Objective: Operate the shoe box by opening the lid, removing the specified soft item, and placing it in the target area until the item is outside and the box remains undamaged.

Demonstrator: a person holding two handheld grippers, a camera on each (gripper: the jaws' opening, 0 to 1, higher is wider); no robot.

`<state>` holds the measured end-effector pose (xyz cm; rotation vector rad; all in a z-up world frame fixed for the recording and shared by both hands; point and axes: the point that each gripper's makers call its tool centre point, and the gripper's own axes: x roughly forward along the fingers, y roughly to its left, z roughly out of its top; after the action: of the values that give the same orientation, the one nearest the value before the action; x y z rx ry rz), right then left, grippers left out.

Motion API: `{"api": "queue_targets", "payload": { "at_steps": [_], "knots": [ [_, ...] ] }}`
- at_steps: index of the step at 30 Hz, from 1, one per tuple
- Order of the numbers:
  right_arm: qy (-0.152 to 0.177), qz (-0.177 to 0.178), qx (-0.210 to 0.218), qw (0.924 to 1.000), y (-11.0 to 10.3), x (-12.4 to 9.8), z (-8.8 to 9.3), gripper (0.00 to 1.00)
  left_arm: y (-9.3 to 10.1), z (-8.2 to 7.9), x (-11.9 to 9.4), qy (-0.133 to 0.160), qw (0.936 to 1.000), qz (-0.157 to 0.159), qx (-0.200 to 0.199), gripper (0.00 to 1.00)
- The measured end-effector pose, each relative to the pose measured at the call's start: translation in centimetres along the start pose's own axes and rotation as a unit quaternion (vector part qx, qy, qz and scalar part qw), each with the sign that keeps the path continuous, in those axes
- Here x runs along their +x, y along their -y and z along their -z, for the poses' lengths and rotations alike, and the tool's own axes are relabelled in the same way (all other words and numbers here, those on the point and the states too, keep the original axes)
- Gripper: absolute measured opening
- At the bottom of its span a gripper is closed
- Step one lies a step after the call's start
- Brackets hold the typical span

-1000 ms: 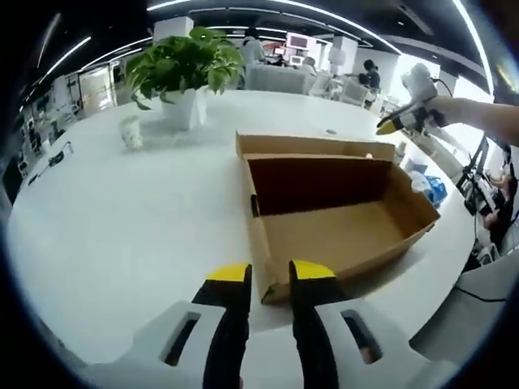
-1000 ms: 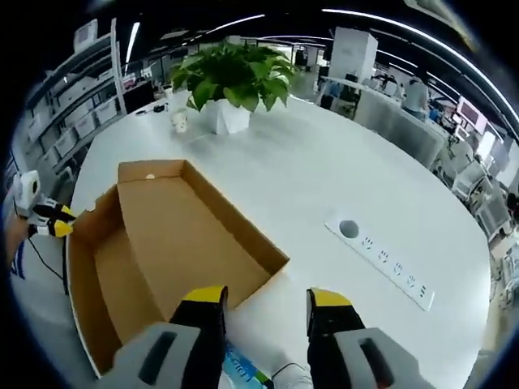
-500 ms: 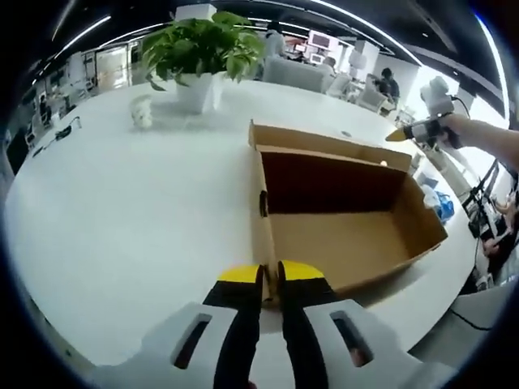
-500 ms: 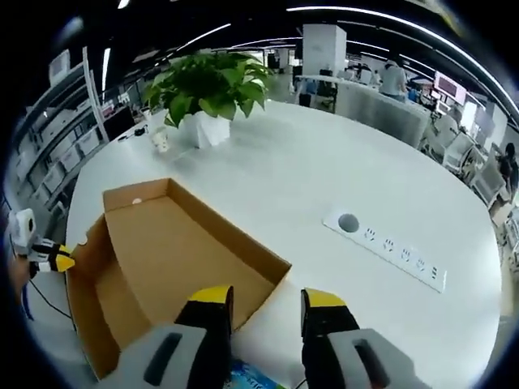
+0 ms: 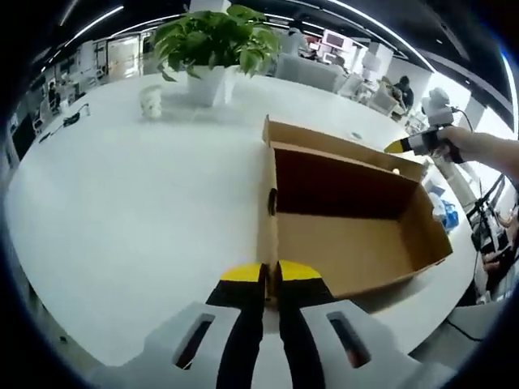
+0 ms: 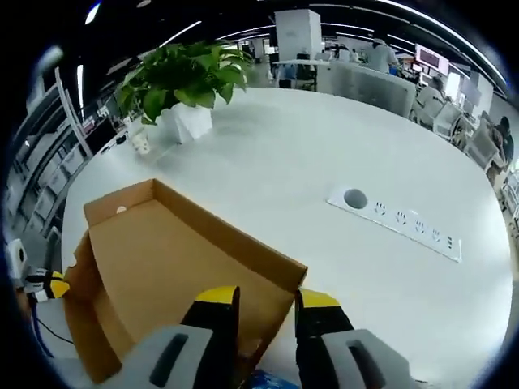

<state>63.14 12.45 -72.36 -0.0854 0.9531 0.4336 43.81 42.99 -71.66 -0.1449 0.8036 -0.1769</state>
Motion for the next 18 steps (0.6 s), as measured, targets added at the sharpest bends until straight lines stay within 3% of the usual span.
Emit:
{"api": "queue_targets", "payload": {
  "at_steps": [4,15,18],
  "knots": [
    [0.0,0.024,-0.006,0.9997,0.2,0.2,0.4,0.11,0.0,0.0,0.0,-0.002,1.0,-0.005,0.005,0.03],
    [0.008,0.054,0.03,0.9981,2.5,-0.6,0.3,0.19,-0.1,0.0,0.1,-0.009,0.9998,-0.016,0.006,0.02],
    [-0.008,0.056,0.037,0.9977,2.6,-0.3,1.0,0.2,-0.1,0.0,0.1,-0.012,0.9998,-0.018,0.004,0.01]
  ]
}}
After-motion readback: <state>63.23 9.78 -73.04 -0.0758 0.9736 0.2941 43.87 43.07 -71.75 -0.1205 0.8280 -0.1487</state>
